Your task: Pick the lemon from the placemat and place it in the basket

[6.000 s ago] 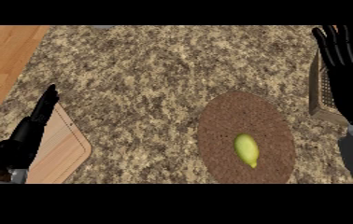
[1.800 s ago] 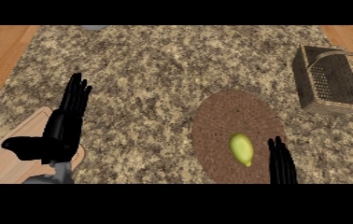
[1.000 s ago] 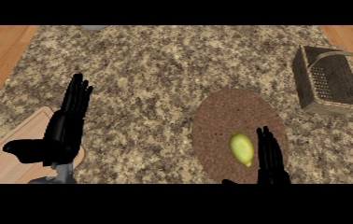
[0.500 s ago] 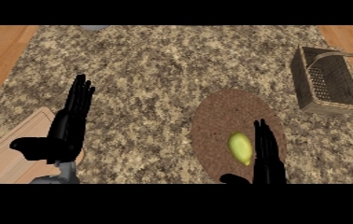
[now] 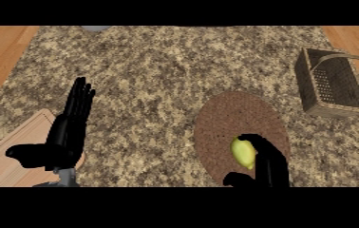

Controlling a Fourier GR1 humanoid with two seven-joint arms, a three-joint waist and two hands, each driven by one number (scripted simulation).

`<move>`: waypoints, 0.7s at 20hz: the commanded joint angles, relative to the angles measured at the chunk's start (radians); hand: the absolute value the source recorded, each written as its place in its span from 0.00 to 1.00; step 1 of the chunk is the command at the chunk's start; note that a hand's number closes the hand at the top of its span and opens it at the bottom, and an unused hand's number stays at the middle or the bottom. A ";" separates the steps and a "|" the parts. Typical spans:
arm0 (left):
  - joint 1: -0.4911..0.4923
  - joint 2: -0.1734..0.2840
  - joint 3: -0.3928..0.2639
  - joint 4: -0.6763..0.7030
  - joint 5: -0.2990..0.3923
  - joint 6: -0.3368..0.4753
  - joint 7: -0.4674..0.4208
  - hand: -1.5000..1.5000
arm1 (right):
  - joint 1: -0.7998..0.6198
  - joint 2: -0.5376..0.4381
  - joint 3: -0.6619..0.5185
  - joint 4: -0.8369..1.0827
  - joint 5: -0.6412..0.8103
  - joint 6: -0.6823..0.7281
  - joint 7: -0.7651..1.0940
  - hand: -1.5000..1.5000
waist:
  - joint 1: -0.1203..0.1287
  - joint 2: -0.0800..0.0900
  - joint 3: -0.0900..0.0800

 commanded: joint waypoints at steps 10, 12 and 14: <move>-0.083 0.001 0.041 0.081 -0.013 -0.013 -0.006 0.50 | -0.104 0.048 0.040 0.078 0.194 0.097 0.092 1.00 | 0.003 0.014 0.014; -0.008 0.011 0.027 0.025 0.005 -0.043 -0.028 0.50 | -0.137 0.001 0.040 0.114 0.181 0.257 0.109 1.00 | 0.024 0.016 0.013; -0.037 -0.012 0.001 0.022 -0.008 -0.025 0.002 0.50 | -0.194 -0.024 0.042 0.136 0.173 0.440 0.151 1.00 | 0.037 0.022 0.012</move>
